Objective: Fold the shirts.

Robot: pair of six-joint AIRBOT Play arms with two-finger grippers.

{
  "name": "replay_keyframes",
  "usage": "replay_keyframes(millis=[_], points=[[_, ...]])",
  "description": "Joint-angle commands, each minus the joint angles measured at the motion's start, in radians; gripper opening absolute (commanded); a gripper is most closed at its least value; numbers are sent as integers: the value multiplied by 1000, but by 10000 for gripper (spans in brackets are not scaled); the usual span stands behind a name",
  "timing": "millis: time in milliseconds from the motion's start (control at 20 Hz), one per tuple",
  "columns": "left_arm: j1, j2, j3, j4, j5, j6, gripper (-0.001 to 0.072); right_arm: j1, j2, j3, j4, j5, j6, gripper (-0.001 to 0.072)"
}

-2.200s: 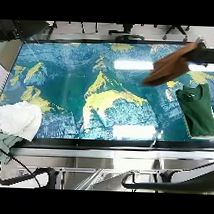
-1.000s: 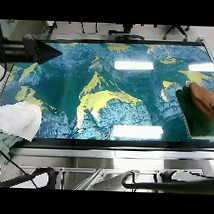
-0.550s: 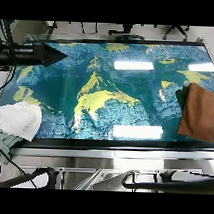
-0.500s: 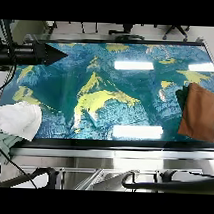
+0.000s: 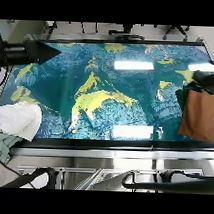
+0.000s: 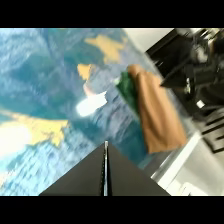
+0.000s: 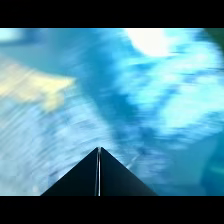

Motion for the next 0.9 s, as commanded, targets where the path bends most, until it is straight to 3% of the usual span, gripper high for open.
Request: replay_keyframes(millis=[0,200,350,850], points=[[-49,141,-187,103,8,0,26,227,95,-157,50,-129,-58,21],[-156,301,-489,103,29,1,27,470,259,-491,47,-304,-63,21],[-206,383,-636,106,81,1,27,549,328,-645,48,-386,-56,21],[-211,498,-800,109,127,0,28,561,332,-665,60,-388,-56,21]])
